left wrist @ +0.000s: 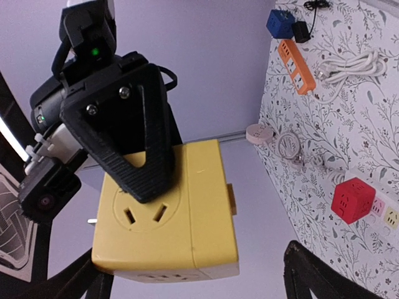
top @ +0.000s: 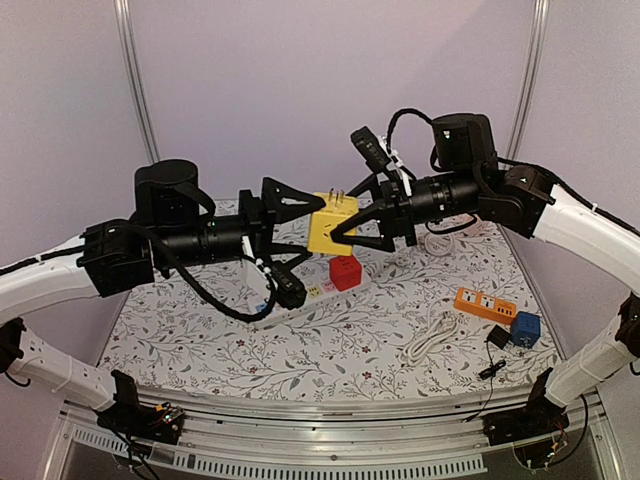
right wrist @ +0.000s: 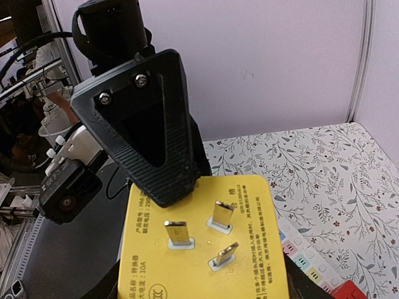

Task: Insert the plug

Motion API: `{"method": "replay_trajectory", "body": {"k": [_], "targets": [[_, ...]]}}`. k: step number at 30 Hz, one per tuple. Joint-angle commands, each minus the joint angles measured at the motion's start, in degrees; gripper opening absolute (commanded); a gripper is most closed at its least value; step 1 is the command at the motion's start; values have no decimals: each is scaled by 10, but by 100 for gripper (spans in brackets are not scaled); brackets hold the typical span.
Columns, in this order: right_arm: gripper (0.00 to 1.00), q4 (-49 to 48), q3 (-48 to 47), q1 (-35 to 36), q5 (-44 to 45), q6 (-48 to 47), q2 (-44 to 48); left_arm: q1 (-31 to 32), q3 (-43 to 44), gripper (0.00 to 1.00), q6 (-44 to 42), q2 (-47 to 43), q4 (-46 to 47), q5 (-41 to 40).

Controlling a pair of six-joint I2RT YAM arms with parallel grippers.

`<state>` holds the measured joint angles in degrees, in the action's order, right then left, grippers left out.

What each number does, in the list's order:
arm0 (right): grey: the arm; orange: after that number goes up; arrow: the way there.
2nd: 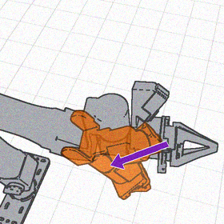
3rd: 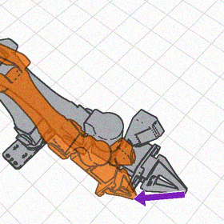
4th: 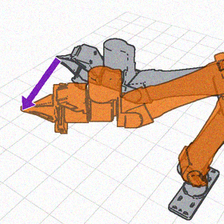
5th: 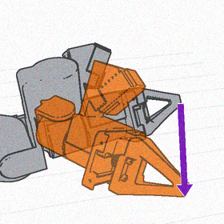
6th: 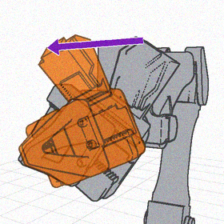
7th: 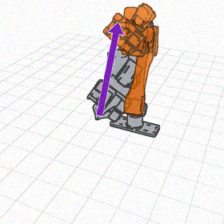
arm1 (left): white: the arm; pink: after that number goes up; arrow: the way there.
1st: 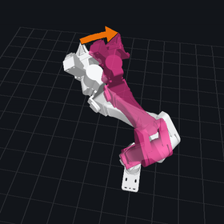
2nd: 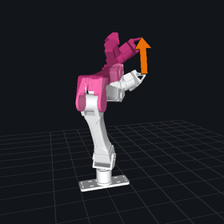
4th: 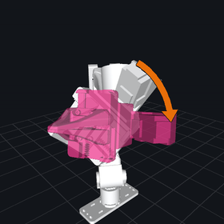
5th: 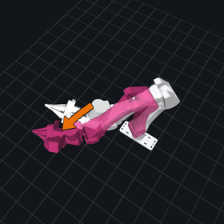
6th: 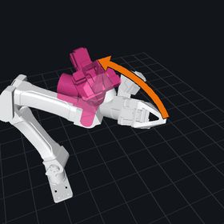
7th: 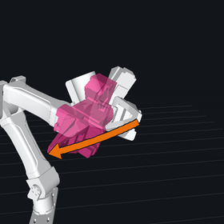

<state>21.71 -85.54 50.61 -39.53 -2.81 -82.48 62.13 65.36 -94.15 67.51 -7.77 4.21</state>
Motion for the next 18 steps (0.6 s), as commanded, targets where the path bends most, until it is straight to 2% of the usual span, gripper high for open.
{"method": "replay_trajectory", "body": {"k": [1,7,8,10,15,17,18], "targets": [[0,-18,-13,2,-13,7,4,-3,30,83,14,15,-16,-5],[0,-10,-19,2,-25,7,-4,-5,35,48,34,25,-2,-4],[0,-7,-21,2,-24,6,-6,-5,34,36,34,25,1,-3],[0,-4,-23,2,-22,5,-9,-5,29,2,34,23,11,-1],[2,-2,-30,2,-3,13,-18,-4,22,0,84,11,24,4],[14,-2,-38,2,8,21,-24,-4,20,0,100,9,24,3],[24,-3,-41,1,13,24,-27,-4,18,0,107,8,27,2]]}}
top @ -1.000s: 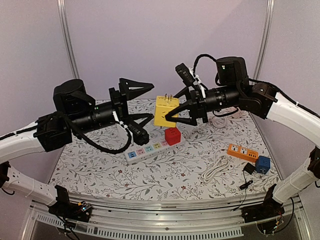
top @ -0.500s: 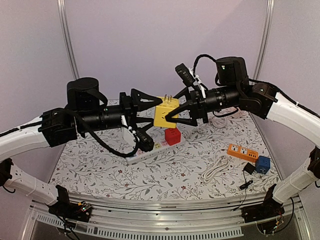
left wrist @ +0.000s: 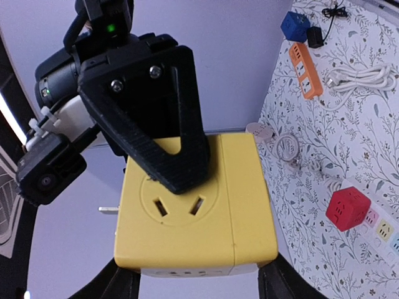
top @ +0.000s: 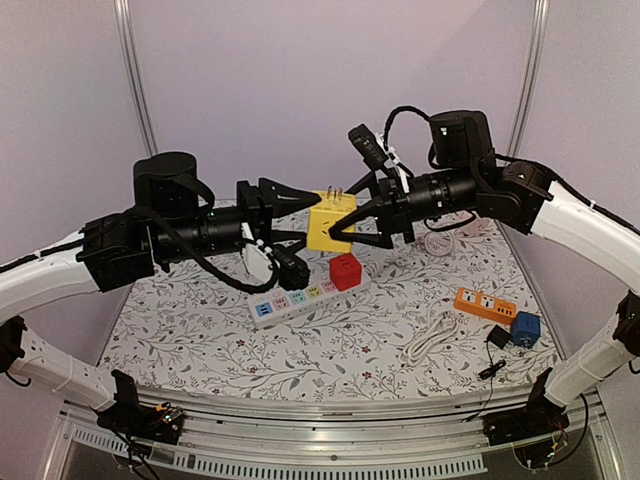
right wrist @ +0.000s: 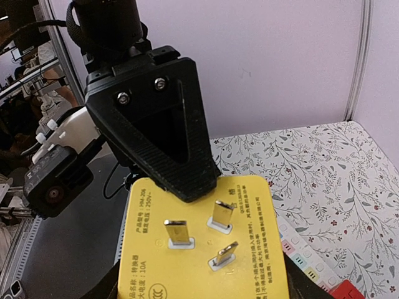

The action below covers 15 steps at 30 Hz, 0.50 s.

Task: Insert the plug

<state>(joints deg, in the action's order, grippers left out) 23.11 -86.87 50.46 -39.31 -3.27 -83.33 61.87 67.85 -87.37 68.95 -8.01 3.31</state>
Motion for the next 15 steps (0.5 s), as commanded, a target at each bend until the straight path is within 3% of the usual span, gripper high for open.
{"method": "replay_trajectory", "body": {"k": [1,4,7,10,13,15], "targets": [[30,-17,-30,3,16,30,-21,-2,-10,0,47,-9,36,10],[51,-17,-36,3,19,39,-27,-2,-23,0,90,-14,102,5],[75,-16,-42,3,7,47,-29,-2,-14,0,137,-16,107,-6],[86,-17,-41,4,6,40,-23,-2,-16,0,170,-19,106,-21],[90,-16,-41,3,5,39,-15,-2,-18,0,209,-24,93,-30],[99,-10,-41,3,15,26,-10,-2,-10,0,251,-21,86,-46]]}}
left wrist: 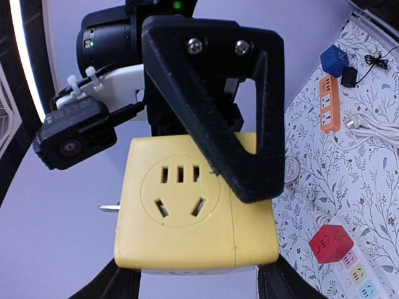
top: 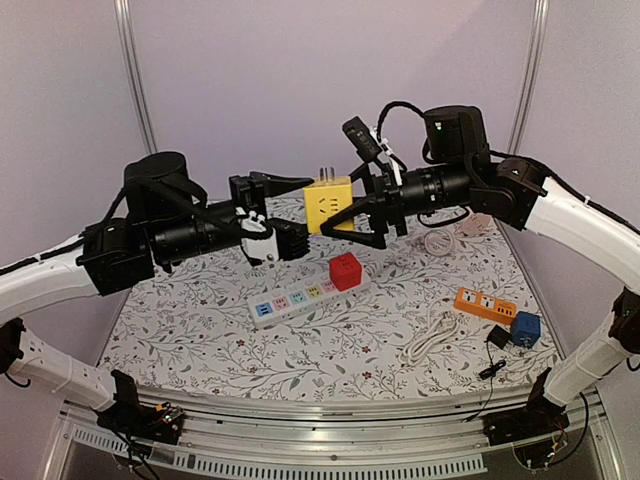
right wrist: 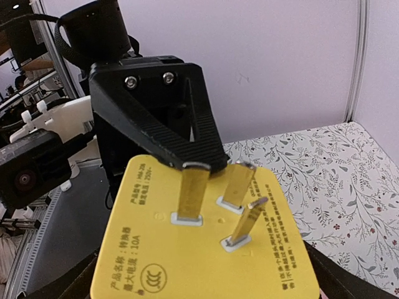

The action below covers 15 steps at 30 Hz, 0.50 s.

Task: Insert the plug

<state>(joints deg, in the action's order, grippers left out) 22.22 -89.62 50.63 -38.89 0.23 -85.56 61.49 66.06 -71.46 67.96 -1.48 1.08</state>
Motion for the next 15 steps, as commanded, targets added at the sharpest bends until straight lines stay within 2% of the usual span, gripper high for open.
{"method": "replay_trajectory", "body": {"k": [1,6,10,15], "targets": [[99,3,-11,2,20,-18,19,2,17,0,122,-9,17,-38],[99,-2,35,1,71,-73,86,-1,64,0,291,-1,-88,-96],[99,-56,98,4,136,-107,137,-16,112,0,448,14,-146,-139],[99,-137,138,60,316,-151,134,-74,178,0,639,39,-219,-99]]}}
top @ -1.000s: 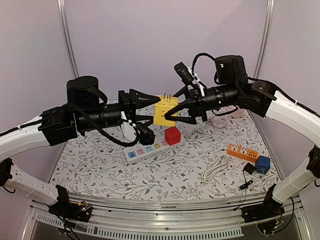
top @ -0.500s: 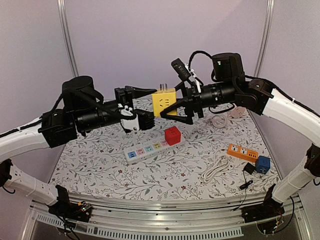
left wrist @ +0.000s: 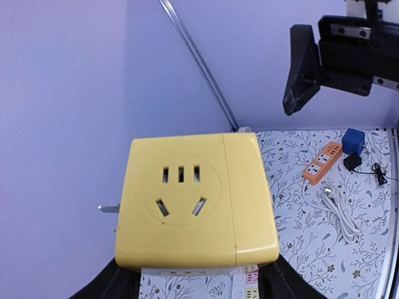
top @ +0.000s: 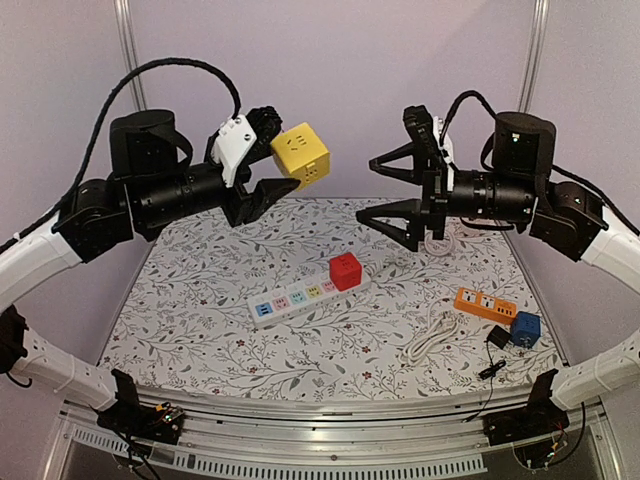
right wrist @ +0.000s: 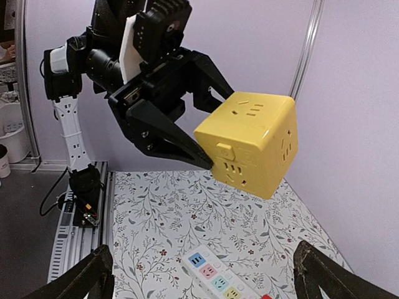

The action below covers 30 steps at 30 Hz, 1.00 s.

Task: Insert the plug

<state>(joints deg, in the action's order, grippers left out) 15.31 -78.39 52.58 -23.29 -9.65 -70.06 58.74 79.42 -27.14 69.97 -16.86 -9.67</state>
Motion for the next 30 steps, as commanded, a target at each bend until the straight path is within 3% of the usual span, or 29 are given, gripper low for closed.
{"method": "replay_trajectory", "body": {"k": [1,4,7,13,24,26,30], "targets": [[99,-110,35,52,197,-64,-25,-70,57,0,233,26,-80,29],[99,-257,88,68,225,-75,-39,-141,81,0,329,51,-110,99],[99,-349,94,69,259,-50,-75,-155,82,0,362,58,-107,160],[99,-442,57,70,296,-30,-165,-157,84,0,412,57,-88,264],[99,-490,11,70,346,1,-248,-159,64,0,442,50,-65,302],[94,-492,12,70,356,2,-255,-159,67,0,441,51,-63,307],[68,-488,16,69,357,0,-253,-159,66,0,441,52,-56,316]]}}
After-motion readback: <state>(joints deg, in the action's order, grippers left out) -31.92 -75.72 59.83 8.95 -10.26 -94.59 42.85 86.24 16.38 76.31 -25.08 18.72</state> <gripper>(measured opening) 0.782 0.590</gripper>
